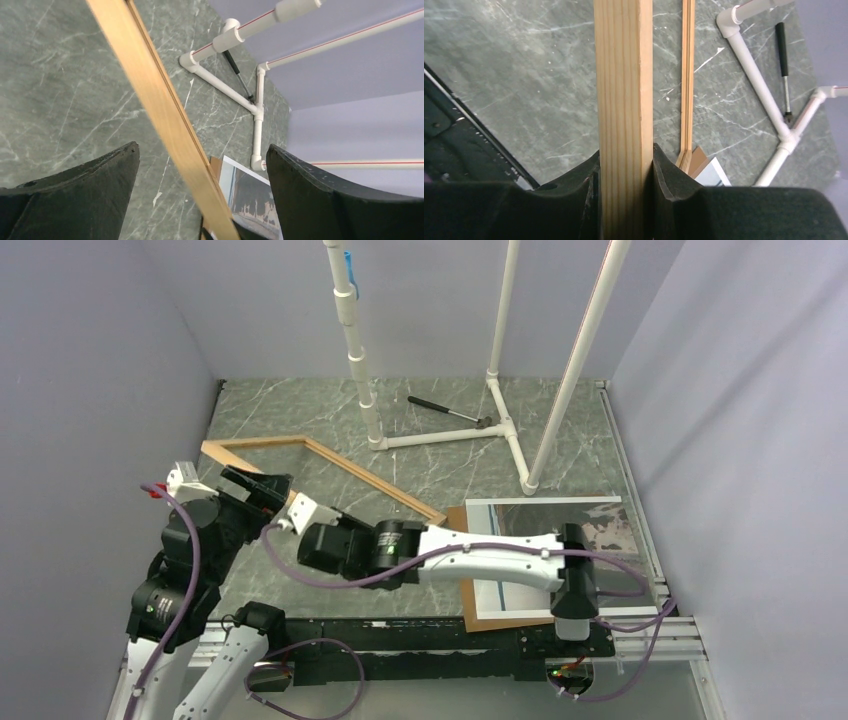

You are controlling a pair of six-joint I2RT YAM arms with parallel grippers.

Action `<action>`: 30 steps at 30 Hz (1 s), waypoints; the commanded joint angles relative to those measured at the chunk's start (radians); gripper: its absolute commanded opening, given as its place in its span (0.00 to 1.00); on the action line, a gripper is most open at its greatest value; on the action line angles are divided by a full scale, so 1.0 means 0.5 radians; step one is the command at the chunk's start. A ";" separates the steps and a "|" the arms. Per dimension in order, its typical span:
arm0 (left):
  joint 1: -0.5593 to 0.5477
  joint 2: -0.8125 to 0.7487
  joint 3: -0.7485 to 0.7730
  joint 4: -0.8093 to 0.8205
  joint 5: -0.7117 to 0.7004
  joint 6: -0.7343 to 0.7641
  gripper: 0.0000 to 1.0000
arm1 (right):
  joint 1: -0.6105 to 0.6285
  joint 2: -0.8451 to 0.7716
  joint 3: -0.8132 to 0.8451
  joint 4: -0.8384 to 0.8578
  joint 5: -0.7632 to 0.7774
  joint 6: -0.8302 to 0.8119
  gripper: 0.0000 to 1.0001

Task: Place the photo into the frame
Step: Turn over the photo frame at the center of the board.

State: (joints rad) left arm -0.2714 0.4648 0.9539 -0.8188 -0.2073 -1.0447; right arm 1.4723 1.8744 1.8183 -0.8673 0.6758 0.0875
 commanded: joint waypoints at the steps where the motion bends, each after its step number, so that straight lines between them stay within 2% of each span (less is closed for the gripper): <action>1: 0.003 0.057 0.177 -0.056 -0.007 0.217 1.00 | -0.126 -0.264 0.090 0.218 -0.503 0.354 0.00; 11: 0.001 0.016 0.232 -0.033 0.001 0.301 0.99 | -0.539 -0.570 -0.135 0.465 -1.288 0.694 0.00; 20: 0.003 0.070 0.226 0.003 0.069 0.333 0.99 | -0.709 -0.649 -0.187 0.546 -1.665 0.868 0.00; 26: 0.001 0.049 0.197 0.005 0.046 0.349 0.99 | -0.910 -0.795 -0.461 0.757 -1.968 1.155 0.00; 30: 0.001 0.069 0.197 -0.001 0.052 0.366 0.99 | -1.053 -0.913 -0.757 0.986 -2.172 1.378 0.00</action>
State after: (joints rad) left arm -0.2714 0.4885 1.0504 -0.8505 -0.1886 -0.8917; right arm 1.0050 1.5085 1.5425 -0.5686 -0.2577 0.6239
